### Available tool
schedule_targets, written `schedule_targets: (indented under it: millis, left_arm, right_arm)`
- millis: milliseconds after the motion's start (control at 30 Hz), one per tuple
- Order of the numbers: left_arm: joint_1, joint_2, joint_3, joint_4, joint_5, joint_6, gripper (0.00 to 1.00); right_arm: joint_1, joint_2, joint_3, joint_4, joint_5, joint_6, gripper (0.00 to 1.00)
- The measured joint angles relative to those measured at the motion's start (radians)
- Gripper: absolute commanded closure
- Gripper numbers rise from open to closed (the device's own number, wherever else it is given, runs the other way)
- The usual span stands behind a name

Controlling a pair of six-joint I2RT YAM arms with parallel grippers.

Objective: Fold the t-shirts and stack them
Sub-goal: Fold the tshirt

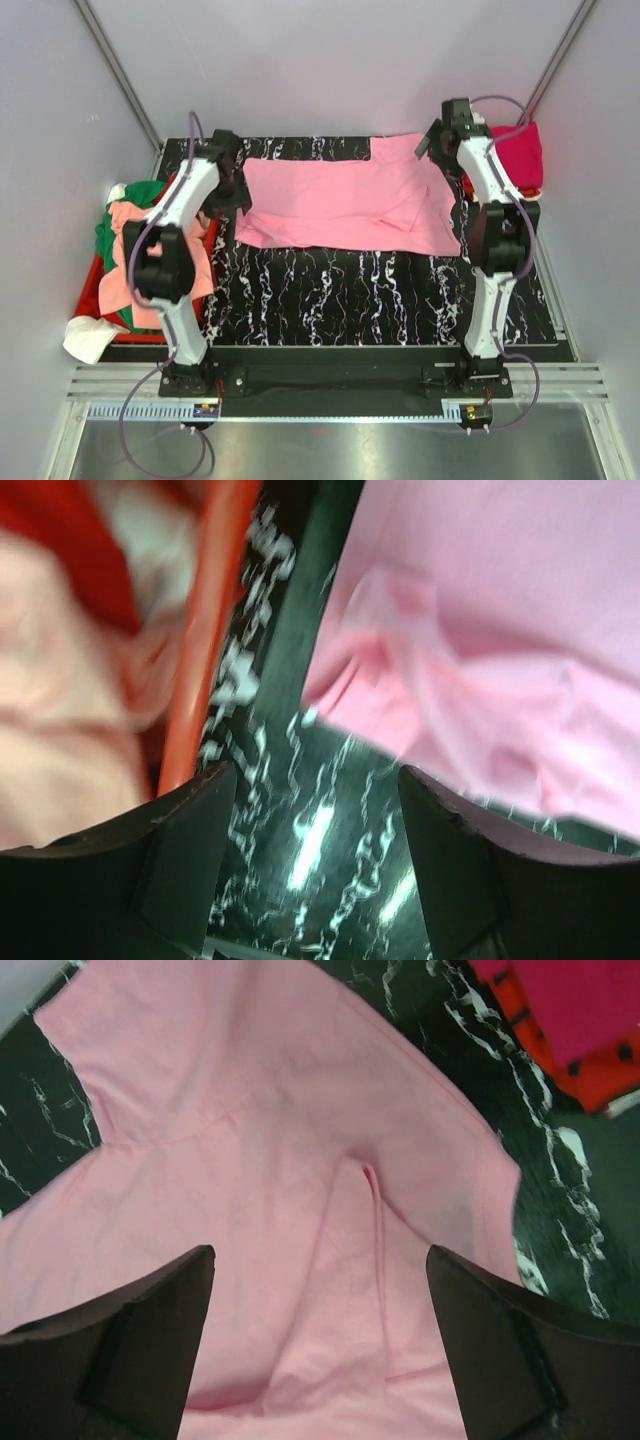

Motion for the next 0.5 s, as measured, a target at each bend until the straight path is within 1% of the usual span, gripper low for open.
schedule_targets:
  millis: [33,67,100,133,233,300,367,500]
  left_arm:
    - [0.000,-0.068,-0.066,0.013,0.002,-0.008,0.29]
    - [0.000,-0.133,-0.134,0.037,0.005,-0.018,0.30]
    - [0.000,-0.191,-0.199,0.055,0.009,-0.029,0.30]
    - [0.000,-0.238,-0.256,0.070,0.015,-0.037,0.30]
    - [0.000,-0.297,-0.379,0.121,0.034,-0.061,0.29]
    - [0.000,-0.286,-0.440,0.169,0.046,-0.076,0.24]
    - [0.000,-0.269,-0.468,0.195,0.050,-0.085,0.23]
    - [0.000,-0.224,-0.490,0.250,0.052,-0.102,0.20]
  right_arm:
    - [-0.002,-0.058,-0.083,0.018,0.000,0.000,0.04]
    - [-0.006,-0.137,-0.208,0.058,-0.006,0.005,0.04]
    - [-0.010,-0.218,-0.317,0.043,-0.011,0.013,0.05]
    - [-0.019,-0.309,-0.443,0.079,-0.023,0.023,0.05]
    - [-0.068,-0.558,-0.761,0.116,-0.072,0.055,0.08]
    - [-0.103,-0.667,-0.907,0.135,-0.096,0.074,0.09]
    - [-0.130,-0.732,-1.024,0.161,-0.115,0.088,0.13]
    - [-0.162,-0.724,-1.154,0.222,-0.178,0.097,0.21]
